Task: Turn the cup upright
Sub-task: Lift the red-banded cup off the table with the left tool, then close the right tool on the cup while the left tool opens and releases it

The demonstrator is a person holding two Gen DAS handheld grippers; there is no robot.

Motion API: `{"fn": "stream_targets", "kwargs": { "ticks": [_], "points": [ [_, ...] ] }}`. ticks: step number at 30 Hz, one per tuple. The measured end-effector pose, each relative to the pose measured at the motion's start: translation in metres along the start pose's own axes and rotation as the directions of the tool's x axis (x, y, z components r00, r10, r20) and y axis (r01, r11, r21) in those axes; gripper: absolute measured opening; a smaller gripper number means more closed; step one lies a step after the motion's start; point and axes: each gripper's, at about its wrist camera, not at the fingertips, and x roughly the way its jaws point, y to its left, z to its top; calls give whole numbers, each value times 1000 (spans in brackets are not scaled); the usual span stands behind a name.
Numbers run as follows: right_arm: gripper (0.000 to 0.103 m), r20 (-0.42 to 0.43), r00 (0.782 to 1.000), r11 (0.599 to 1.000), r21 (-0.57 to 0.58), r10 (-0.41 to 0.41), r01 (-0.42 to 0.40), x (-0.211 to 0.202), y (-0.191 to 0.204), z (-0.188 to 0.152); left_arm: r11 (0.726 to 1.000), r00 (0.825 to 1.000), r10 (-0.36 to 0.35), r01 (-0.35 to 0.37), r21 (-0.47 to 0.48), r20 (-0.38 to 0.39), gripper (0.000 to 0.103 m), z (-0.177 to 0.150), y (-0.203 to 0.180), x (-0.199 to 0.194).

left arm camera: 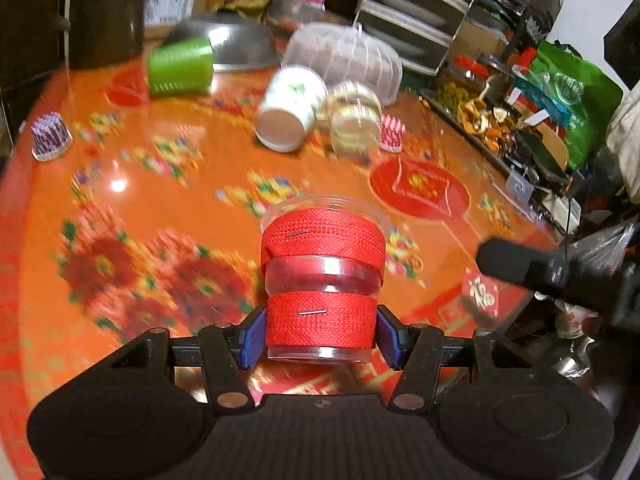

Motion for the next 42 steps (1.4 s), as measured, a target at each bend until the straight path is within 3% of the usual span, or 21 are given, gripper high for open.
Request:
{"fn": "stream_targets", "kwargs": {
  "ticks": [4, 9, 15, 22, 25, 40, 42],
  "points": [
    [102, -105, 993, 996, 79, 52, -44, 19, -3, 2, 1000, 1000, 4, -4, -24, 20, 59, -10, -1, 0],
    [102, -238, 956, 973, 194, 171, -126, 43, 4, 8, 999, 1000, -3, 4, -48, 30, 60, -15, 3, 1],
    [102, -370, 913, 969, 231, 170, -87, 75, 15, 15, 998, 999, -36, 38, -59, 32, 60, -20, 6, 3],
    [82, -416, 901, 980, 194, 127, -49, 88, 23, 18, 992, 996, -82, 85, -90, 29, 60, -23, 18, 3],
    [78, -426, 899, 984, 176, 106, -32, 93, 24, 20, 992, 996, -86, 88, -87, 27, 60, -23, 19, 3],
    [73, -444, 890, 988, 149, 102, -39, 101, 29, 25, 994, 997, -74, 75, -74, 20, 60, -23, 19, 2],
    [73, -445, 889, 987, 154, 109, -44, 102, 27, 25, 995, 997, -73, 74, -68, 19, 66, -23, 19, 1]
  ]
}}
